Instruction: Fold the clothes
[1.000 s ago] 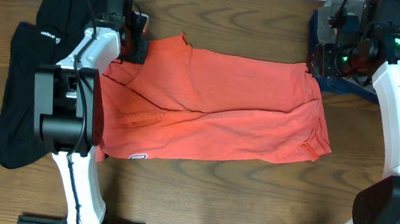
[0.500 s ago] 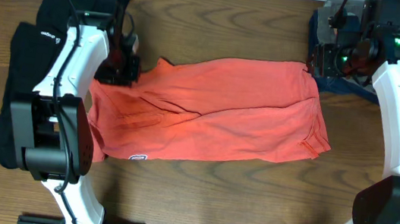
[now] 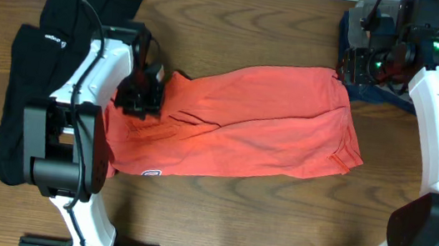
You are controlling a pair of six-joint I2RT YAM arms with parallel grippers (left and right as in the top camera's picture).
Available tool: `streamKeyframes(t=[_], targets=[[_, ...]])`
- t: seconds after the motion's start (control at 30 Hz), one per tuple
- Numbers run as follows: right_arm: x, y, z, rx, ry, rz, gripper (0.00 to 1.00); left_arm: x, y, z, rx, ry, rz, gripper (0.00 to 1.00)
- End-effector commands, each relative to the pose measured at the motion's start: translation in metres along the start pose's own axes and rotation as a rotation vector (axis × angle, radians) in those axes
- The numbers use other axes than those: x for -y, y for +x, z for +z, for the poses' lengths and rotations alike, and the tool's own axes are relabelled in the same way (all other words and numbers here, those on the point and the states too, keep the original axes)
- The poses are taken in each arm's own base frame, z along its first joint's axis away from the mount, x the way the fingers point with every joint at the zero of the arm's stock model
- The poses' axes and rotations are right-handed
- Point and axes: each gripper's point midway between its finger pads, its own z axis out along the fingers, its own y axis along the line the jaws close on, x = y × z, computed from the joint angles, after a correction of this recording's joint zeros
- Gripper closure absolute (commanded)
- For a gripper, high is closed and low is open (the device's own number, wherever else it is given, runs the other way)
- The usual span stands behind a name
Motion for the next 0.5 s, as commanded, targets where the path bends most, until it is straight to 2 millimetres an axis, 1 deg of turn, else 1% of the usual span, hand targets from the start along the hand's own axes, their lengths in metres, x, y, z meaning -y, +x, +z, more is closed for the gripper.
streamKeyframes(t=[0.0, 0.03, 0.07, 0.13, 0.2, 0.27, 0.43, 0.47], targets=[[-0.004, -0.005, -0.004, 0.018, 0.0, -0.022, 0.33, 0.008, -0.03, -0.029, 0.119, 0.014, 0.024, 0.6], [-0.004, -0.005, -0.004, 0.018, 0.0, -0.022, 0.34, 0.009, -0.037, -0.033, 0.146, 0.014, 0.037, 0.6], [-0.004, -0.005, -0.003, 0.017, 0.0, -0.021, 0.33, 0.01, -0.045, -0.036, 0.177, 0.014, 0.05, 0.57], [-0.003, -0.005, -0.001, 0.012, 0.0, -0.02, 0.33, 0.011, -0.057, -0.038, 0.227, 0.015, 0.061, 0.54], [-0.003, -0.004, 0.001, 0.006, -0.001, -0.019, 0.33, 0.011, -0.067, -0.037, 0.262, 0.016, 0.068, 0.53], [-0.003, -0.003, 0.002, 0.003, -0.002, -0.019, 0.33, 0.01, -0.075, -0.033, 0.281, 0.015, 0.079, 0.53], [-0.003, -0.003, 0.004, 0.001, -0.002, -0.018, 0.33, 0.009, -0.097, -0.018, 0.322, 0.016, 0.099, 0.4], [-0.003, -0.003, 0.004, 0.001, -0.002, -0.018, 0.33, 0.012, -0.101, -0.016, 0.333, 0.024, 0.105, 0.37]])
